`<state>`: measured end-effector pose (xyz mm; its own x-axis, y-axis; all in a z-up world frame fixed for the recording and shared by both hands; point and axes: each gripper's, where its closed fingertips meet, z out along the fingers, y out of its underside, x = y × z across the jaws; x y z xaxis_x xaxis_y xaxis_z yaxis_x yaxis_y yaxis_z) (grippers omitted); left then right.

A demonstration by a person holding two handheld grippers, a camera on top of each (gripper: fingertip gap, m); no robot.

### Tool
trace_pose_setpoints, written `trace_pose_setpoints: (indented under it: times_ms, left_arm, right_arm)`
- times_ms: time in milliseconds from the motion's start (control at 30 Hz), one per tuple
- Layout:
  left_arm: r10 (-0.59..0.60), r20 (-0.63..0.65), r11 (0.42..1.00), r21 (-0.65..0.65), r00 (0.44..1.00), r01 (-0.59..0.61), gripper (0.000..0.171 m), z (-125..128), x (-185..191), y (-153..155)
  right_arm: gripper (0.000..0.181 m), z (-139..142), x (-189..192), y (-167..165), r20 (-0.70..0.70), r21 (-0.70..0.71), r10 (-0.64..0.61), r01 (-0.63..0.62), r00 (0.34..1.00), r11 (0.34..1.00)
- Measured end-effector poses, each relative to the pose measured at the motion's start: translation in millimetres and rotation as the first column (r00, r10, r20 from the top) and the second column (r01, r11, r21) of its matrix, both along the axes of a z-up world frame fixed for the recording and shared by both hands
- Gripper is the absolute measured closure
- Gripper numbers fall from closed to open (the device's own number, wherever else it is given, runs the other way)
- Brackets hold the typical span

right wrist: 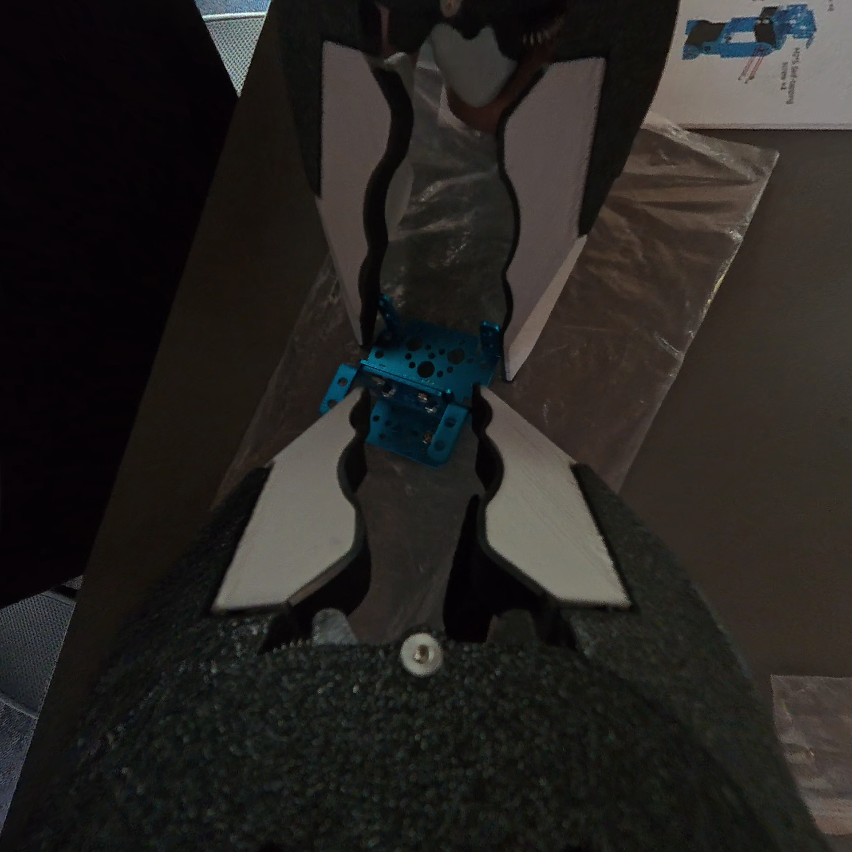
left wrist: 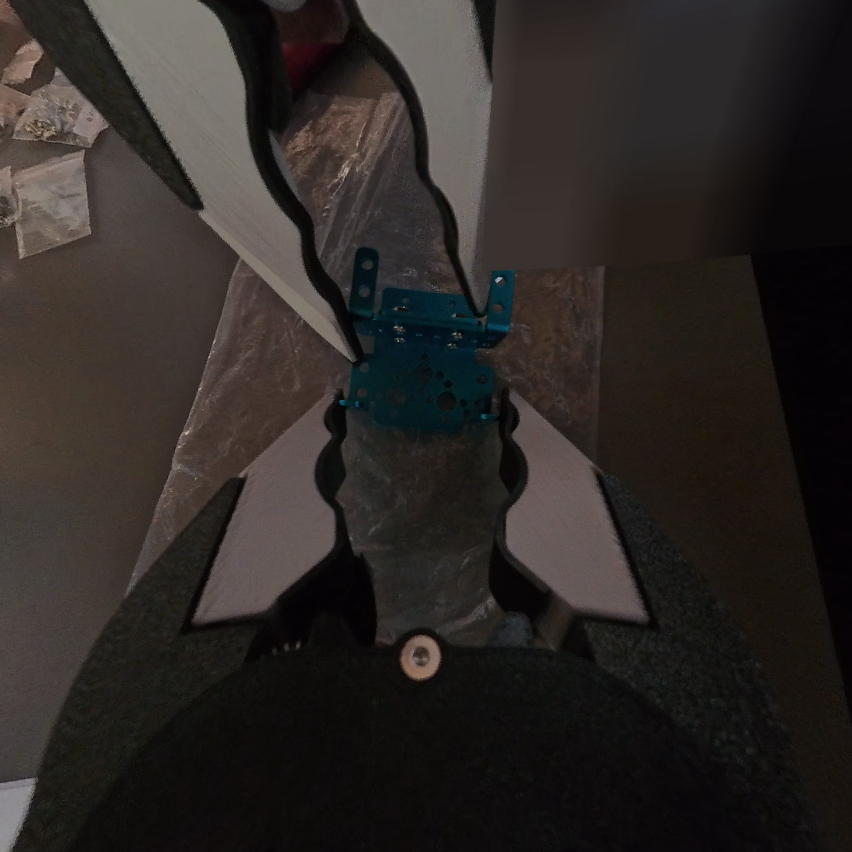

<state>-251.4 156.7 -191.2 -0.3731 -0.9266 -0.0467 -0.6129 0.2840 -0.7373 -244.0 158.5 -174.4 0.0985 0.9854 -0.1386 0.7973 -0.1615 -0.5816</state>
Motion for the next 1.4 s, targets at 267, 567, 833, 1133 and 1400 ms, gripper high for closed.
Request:
trace_pose_setpoints:
  times_ms: [267,567,833,1133,1400]
  left_arm:
    - [0.004,0.001,1.000,-0.001,1.000,-0.004,0.104,0.3,0.2,0.4]
    - [-0.004,0.001,1.000,-0.002,1.000,0.004,0.104,0.2,-0.3,-1.1]
    - [-0.001,-0.004,1.000,-0.007,1.000,0.001,0.105,-0.1,-0.2,-0.7]
    - [0.002,-0.001,1.000,-0.002,1.000,-0.002,0.105,0.1,-0.2,-0.9]
    - [-0.008,0.008,1.000,0.010,1.000,0.008,0.105,0.8,-0.2,-2.9]
  right_arm:
    - [0.146,-1.0,0.3,3.3,0.025,0.044,-0.017,0.016,1.000,0.999]
    - [0.146,-0.3,0.8,3.2,0.040,0.092,-0.014,0.010,0.999,0.996]
    - [0.132,-5.9,3.3,1.6,0.055,0.049,-0.018,0.015,0.998,0.999]
    - [0.135,-7.4,0.6,4.4,0.081,0.033,-0.051,0.048,0.995,0.998]
    - [0.141,-4.8,1.6,3.5,0.026,-0.117,-0.082,0.085,0.996,0.990]
